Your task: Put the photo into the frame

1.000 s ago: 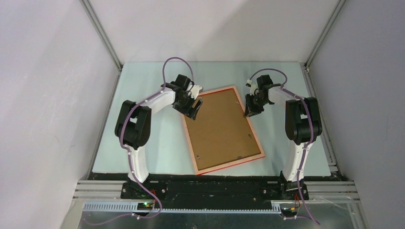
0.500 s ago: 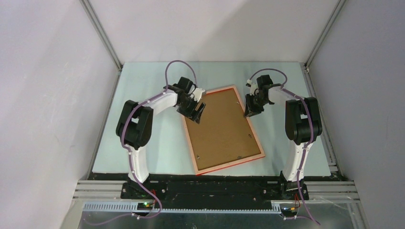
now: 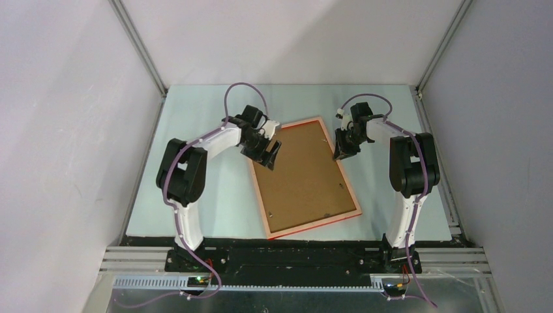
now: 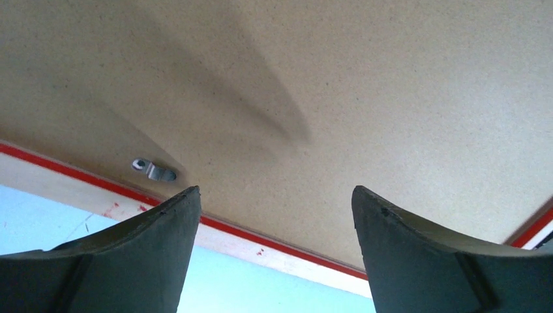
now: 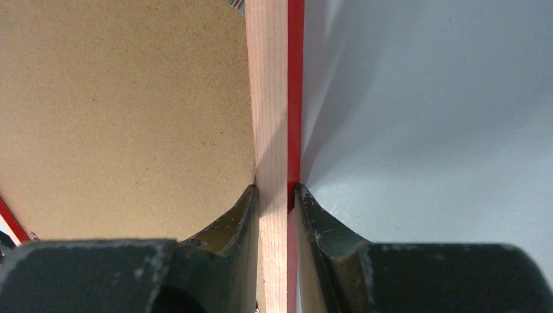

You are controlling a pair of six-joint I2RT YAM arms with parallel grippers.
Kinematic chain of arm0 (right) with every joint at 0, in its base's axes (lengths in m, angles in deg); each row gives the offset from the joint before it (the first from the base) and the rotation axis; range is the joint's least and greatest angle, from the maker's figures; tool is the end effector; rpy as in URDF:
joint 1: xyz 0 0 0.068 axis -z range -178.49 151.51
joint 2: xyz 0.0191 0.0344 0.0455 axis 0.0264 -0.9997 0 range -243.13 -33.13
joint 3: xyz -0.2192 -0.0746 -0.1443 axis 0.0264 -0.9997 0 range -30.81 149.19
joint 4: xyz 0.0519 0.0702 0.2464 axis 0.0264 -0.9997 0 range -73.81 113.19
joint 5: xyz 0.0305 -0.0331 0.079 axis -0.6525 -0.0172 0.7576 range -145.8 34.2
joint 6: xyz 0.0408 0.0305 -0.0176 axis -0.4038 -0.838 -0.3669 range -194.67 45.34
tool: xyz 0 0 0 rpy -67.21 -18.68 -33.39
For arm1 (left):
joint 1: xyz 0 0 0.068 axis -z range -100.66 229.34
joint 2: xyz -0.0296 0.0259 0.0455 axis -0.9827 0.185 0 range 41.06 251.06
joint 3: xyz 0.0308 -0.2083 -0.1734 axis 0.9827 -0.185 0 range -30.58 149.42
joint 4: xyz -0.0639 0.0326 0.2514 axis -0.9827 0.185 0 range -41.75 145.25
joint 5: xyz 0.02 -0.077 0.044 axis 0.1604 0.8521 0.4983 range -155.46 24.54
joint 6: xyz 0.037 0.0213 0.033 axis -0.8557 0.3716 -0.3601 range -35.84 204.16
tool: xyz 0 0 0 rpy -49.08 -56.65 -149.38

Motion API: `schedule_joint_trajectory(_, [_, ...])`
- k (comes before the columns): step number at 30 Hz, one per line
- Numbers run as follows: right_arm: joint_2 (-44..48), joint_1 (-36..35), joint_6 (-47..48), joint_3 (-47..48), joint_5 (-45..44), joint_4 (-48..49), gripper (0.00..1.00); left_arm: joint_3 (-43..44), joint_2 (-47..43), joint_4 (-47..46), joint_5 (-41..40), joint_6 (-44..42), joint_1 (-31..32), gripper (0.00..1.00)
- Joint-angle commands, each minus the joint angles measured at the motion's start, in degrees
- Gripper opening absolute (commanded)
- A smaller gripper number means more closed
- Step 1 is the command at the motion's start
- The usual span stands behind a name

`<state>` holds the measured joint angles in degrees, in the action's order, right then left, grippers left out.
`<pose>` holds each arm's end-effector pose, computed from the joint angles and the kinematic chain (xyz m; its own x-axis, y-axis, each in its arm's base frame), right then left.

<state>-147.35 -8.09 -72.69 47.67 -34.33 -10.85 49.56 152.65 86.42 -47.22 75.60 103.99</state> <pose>0.3915 0.0794 0.1594 -0.9150 -0.1873 -0.3573 -0.3117 0.8906 0.3313 0.3542 -0.1749 0.1812 -0.7688 0.5084 -0.3880 0.6165 0.7504 -0.2384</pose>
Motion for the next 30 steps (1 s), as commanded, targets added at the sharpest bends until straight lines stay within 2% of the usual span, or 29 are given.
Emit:
schedule_joint_trajectory(1, [-0.93, 0.23, -0.32, 0.44, -0.81, -0.59, 0.00, -0.59, -6.92, 0.89, -0.19, 1.51, 0.38, 0.92])
schedule_joint_trajectory(6, [-0.93, 0.12, -0.20, 0.43, -0.82, -0.66, 0.00, -1.74, -11.86, 0.85, -6.84, 3.94, -0.48, 0.96])
schedule_joint_trajectory(13, [-0.92, 0.05, -0.22, 0.36, -0.98, -0.67, 0.00, -4.85, -13.54, 0.82, -17.55, 5.55, -1.65, 0.94])
schedule_joint_trajectory(19, [0.15, 0.08, -0.60, -0.61, -1.20, -0.44, 0.00, -9.03, -10.79, 0.69, -16.45, 8.06, -2.81, 0.86])
schedule_joint_trajectory(30, [2.59, 2.10, -0.53, -4.19, -0.57, -0.50, 0.00, -6.39, -5.60, 0.53, -12.26, 10.53, -2.82, 0.76])
